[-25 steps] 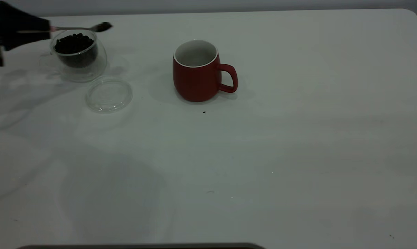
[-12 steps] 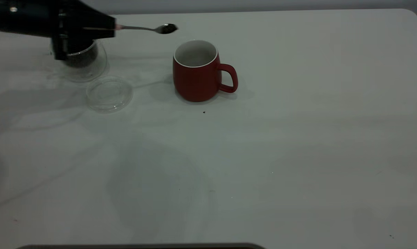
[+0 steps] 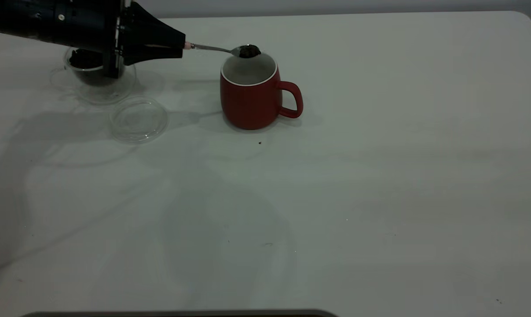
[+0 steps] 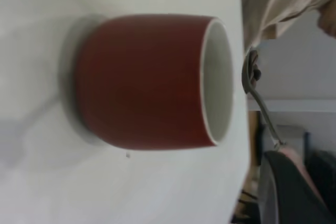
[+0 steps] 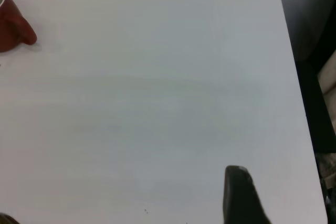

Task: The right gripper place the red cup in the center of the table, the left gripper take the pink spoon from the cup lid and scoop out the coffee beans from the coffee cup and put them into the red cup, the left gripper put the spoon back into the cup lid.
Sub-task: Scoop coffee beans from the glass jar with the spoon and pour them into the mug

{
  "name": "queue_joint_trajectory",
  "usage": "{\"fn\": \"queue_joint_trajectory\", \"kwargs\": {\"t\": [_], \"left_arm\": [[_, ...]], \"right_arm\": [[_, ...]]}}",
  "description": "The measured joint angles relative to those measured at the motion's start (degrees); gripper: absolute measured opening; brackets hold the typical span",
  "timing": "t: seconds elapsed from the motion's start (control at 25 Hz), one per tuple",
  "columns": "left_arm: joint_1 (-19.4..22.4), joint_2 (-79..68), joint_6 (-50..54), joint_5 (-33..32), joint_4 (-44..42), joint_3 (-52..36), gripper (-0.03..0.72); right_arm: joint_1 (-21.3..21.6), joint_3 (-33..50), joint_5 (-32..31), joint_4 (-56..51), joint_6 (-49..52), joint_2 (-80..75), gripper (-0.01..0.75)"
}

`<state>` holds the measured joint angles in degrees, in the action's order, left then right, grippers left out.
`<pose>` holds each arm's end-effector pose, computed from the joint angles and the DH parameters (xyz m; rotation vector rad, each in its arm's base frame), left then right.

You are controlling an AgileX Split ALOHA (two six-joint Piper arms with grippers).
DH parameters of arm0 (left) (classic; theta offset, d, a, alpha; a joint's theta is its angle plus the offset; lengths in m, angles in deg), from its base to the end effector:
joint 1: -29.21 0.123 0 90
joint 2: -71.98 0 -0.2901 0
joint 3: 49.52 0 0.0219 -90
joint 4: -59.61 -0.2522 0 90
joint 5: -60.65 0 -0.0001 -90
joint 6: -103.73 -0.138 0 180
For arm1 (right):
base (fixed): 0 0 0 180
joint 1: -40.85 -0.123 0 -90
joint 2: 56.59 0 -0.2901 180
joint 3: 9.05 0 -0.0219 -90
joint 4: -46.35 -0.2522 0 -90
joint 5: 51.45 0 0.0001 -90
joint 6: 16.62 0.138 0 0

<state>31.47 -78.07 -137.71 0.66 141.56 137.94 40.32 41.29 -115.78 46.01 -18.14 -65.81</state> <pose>0.4549 -0.1005 0.0159 -0.0311 2.4853 -1.4388 0.0345 0.0011 0.2391 -0.0390 2.1619 -0.0027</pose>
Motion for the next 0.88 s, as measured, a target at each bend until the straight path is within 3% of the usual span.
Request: {"fn": "queue_joint_trajectory", "kwargs": {"t": [0.52, 0.88], "left_arm": [[-1.07, 0.0, -20.57, 4.19, 0.05, 0.0, 0.113], [-1.07, 1.04, -26.73, 5.41, -0.14, 0.0, 0.113]], "right_arm": [[0.0, 0.0, 0.0, 0.0, 0.0, 0.0, 0.438], [0.0, 0.0, 0.0, 0.0, 0.0, 0.0, 0.438]]}}
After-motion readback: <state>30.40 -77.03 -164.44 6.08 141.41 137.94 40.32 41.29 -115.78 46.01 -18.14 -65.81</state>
